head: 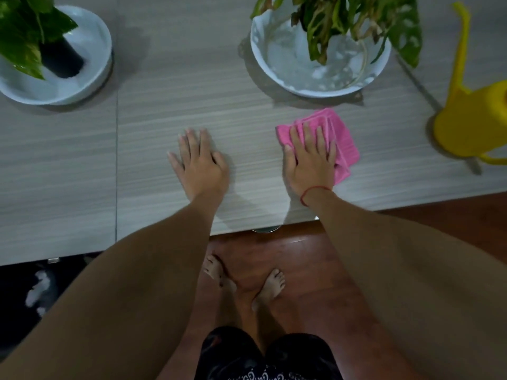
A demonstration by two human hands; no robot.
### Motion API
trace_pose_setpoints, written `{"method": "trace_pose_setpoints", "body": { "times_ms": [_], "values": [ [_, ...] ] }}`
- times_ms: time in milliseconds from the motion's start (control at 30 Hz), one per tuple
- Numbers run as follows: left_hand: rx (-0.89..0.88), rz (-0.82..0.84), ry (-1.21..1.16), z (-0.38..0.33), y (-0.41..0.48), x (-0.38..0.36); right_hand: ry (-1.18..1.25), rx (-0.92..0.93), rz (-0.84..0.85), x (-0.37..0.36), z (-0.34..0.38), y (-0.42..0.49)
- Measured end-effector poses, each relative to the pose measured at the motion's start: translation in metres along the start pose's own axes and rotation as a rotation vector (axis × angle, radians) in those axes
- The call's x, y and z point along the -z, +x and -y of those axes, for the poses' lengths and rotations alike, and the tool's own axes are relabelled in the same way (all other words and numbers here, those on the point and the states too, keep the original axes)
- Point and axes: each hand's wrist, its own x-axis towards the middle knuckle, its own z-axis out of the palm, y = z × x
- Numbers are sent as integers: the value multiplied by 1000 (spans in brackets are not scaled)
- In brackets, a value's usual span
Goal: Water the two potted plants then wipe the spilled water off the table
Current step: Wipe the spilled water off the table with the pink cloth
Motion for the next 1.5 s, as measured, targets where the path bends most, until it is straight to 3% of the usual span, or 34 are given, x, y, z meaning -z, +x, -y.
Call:
{"method": "trace_pose_setpoints", "body": {
  "times_ms": [67, 200, 333, 567, 700, 833, 1000, 1067, 1167, 1333, 1500],
  "values": [
    [4, 6, -8, -3, 0, 1, 43, -28, 13, -8, 30, -5],
    [-2, 6, -16, 0, -1, 4, 54, 163, 62, -21, 80, -29],
    [-10, 9, -17, -1, -1, 6, -1, 317, 91, -13, 46, -26],
    [-4, -5, -10, -3, -2, 4, 18, -59, 9, 10, -63, -7],
    [18, 2, 4, -4, -2, 4, 83, -259, -33, 0, -17, -15],
    [6, 6, 6, -4, -1, 4, 83, -61, 2, -17, 46, -29],
    [3, 21, 6, -2, -3, 7, 36, 196, 47, -12, 5, -42],
    [-2, 25, 5, -3, -4, 8, 25, 166, 24, -5, -19, -38],
    [-5, 24, -3, -5, -4, 10, 54, -48, -14, -1, -31, -23],
    [8, 22, -1, -5, -2, 9, 104, -333, -62, -9, 21, -1],
    [14, 26, -10, -6, -2, 9, 83, -90, 5, -10, 32, -10]
  ]
}}
